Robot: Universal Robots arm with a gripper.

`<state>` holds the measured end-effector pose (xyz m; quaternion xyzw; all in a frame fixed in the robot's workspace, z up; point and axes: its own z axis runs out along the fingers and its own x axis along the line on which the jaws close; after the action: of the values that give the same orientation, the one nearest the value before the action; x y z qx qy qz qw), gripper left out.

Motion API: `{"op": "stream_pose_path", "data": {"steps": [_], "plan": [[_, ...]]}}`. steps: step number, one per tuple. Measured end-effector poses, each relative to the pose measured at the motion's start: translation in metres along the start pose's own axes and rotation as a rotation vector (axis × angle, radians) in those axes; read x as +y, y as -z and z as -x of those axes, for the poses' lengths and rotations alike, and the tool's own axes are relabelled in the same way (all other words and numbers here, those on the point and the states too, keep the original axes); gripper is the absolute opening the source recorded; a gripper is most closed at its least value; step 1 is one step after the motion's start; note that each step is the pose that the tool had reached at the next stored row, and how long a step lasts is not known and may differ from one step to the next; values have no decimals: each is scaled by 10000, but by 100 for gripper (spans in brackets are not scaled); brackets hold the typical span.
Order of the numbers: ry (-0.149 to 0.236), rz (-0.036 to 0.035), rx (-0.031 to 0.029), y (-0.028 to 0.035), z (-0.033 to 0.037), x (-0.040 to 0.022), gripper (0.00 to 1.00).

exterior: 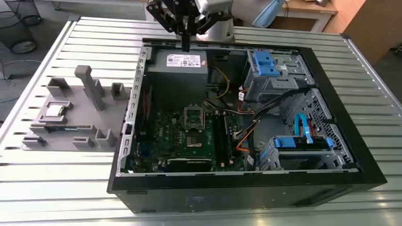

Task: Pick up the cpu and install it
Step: 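Reach for the cpu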

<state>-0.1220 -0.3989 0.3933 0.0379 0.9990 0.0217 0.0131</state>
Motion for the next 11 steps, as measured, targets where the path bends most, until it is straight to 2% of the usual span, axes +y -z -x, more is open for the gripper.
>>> {"op": "stream_pose_path", "data": {"steps": [11], "plan": [[-1,0,0,1,-21,-1,11]]}}
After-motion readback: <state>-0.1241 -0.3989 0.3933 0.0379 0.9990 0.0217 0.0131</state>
